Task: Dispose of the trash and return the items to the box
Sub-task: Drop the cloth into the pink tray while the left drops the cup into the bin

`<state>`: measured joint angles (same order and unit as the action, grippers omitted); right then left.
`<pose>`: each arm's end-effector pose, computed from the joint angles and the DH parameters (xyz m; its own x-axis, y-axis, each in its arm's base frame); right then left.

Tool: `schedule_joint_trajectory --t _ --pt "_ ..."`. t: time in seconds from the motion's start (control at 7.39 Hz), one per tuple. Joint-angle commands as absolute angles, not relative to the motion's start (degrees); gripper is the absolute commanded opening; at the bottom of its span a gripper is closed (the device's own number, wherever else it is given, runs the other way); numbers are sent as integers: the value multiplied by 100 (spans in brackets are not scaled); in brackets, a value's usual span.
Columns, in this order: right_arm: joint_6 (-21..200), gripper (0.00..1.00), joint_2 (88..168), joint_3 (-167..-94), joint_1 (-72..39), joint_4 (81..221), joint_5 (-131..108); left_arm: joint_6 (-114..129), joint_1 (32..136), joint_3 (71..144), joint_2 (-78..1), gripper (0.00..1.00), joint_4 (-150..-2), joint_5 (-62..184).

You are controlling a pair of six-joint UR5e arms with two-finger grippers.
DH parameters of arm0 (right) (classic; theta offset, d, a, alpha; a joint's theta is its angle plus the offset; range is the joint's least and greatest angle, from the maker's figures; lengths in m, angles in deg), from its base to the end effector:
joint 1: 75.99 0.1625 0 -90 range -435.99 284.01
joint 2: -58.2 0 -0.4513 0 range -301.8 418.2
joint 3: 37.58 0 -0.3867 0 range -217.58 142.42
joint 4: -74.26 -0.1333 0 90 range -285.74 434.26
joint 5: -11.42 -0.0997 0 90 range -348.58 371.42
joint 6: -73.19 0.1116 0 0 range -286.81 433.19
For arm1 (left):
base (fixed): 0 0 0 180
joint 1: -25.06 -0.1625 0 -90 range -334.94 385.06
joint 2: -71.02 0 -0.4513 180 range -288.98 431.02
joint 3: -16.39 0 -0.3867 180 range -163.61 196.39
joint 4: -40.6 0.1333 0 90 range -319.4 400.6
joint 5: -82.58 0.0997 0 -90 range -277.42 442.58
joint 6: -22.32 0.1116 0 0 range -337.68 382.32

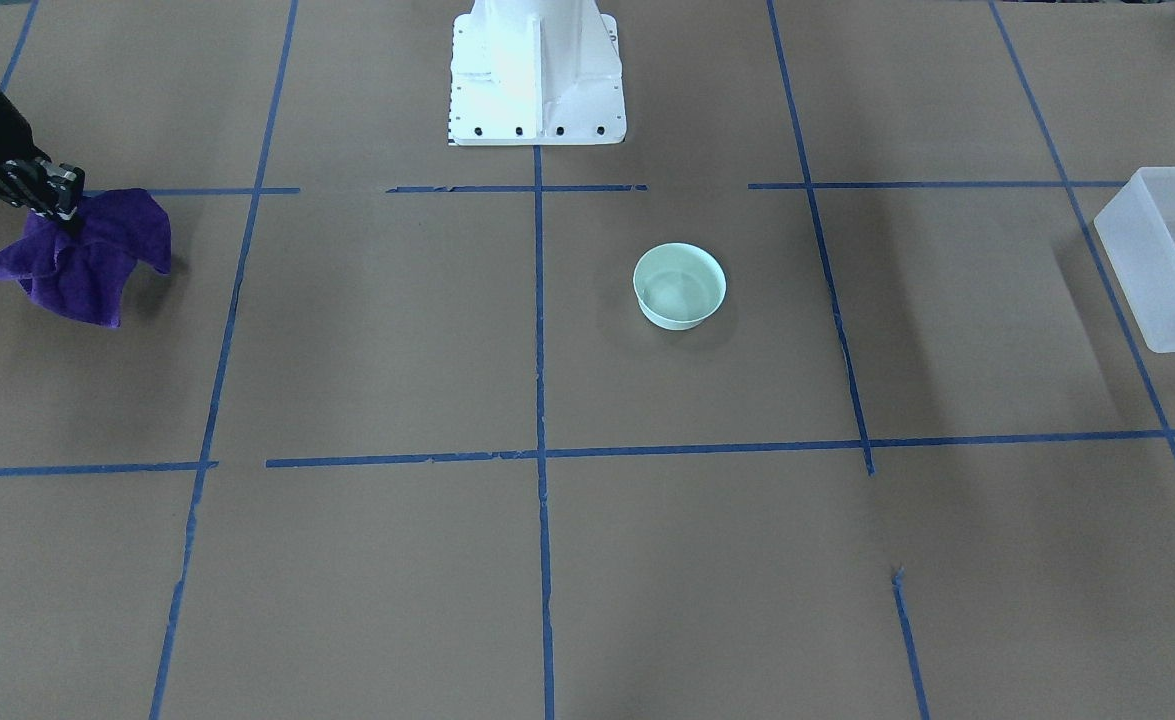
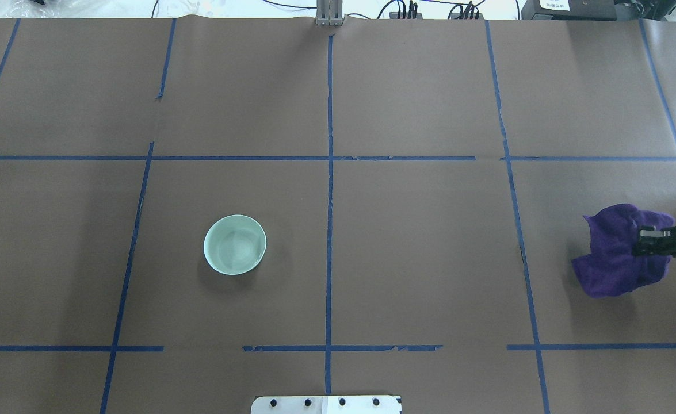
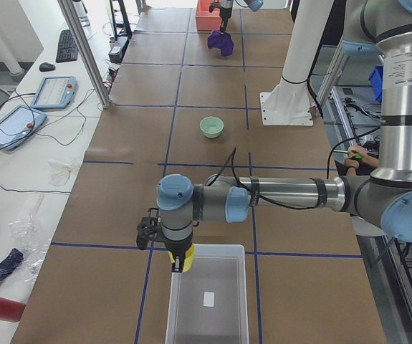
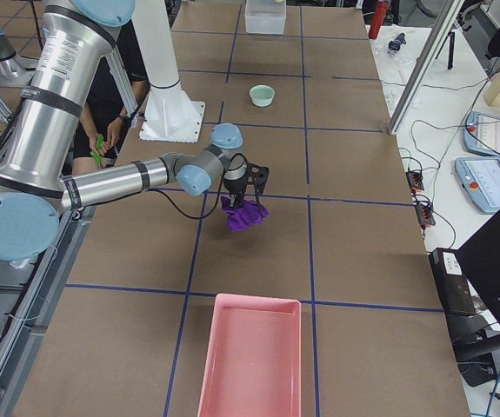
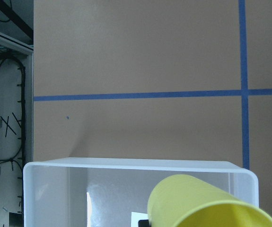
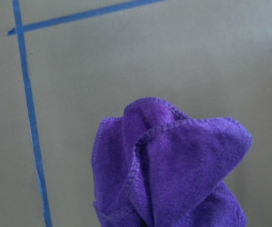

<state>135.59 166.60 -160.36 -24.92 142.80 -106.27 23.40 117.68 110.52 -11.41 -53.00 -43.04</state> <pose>-0.1697 -0.3396 0.5164 0.6913 0.2030 0.6934 -0.2229 0.9728 -0.0626 -0.0877 -0.4229 0.7235 0.8128 -0.0167 -0.5822 0.0304 0.9994 0.0138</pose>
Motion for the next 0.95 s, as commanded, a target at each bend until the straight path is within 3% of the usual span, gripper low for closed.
schedule_joint_trajectory --t 0.0,0.27,0.81 --pt "12255 0 15913 -16360 -1591 15928 -10687 2303 11717 10720 -711 0 -6001 -4800" --pt "11489 0 15769 -16510 -975 16451 -10818 2207 11595 9896 -711 0 -7078 -4951" --pt "10686 0 15769 -16502 -367 16496 -10986 2039 11216 9576 -755 0 -7567 -5216"
